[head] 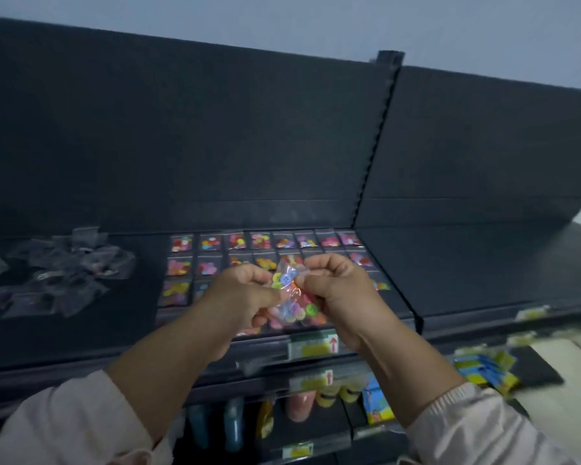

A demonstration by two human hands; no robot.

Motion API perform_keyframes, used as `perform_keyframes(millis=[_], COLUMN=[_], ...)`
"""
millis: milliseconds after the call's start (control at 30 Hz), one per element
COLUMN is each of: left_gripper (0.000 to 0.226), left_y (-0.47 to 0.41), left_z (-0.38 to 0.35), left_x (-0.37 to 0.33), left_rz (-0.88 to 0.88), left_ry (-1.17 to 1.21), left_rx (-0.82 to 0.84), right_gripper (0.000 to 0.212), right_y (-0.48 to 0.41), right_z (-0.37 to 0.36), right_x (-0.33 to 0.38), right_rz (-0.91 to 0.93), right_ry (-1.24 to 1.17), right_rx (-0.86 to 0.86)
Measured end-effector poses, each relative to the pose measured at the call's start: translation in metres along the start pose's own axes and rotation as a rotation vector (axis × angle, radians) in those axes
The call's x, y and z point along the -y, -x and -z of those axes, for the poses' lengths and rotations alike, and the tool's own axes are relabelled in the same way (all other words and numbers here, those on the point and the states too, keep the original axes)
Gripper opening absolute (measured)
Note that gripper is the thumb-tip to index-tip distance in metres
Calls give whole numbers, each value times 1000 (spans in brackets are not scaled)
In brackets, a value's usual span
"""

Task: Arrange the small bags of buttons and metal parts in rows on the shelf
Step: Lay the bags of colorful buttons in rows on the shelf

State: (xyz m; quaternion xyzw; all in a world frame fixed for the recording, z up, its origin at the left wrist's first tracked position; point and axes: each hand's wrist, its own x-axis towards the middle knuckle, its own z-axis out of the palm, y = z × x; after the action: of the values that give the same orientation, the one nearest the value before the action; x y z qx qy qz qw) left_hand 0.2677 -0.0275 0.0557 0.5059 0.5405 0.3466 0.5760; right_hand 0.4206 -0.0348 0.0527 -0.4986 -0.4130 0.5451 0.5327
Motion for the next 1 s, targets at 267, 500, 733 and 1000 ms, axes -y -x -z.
perform_keyframes(millis=[267, 500, 733, 1000], left_gripper=[16, 10, 23, 14], left_y=[1, -27, -49, -62], left_z=[-65, -80, -82, -83], left_x=[-4, -13, -15, -16], left_rz=[10, 35, -5, 117], left_ry=[-38, 24, -106, 15], left_rx=[92, 81, 201, 187], right_gripper=[16, 14, 20, 17], right_y=[15, 6, -13, -35], right_z=[75, 95, 92, 105], right_x=[12, 15, 18, 6], right_rz=[-105, -106, -49, -80], right_ry=[-85, -54, 8, 36], right_rx=[9, -95, -190, -164])
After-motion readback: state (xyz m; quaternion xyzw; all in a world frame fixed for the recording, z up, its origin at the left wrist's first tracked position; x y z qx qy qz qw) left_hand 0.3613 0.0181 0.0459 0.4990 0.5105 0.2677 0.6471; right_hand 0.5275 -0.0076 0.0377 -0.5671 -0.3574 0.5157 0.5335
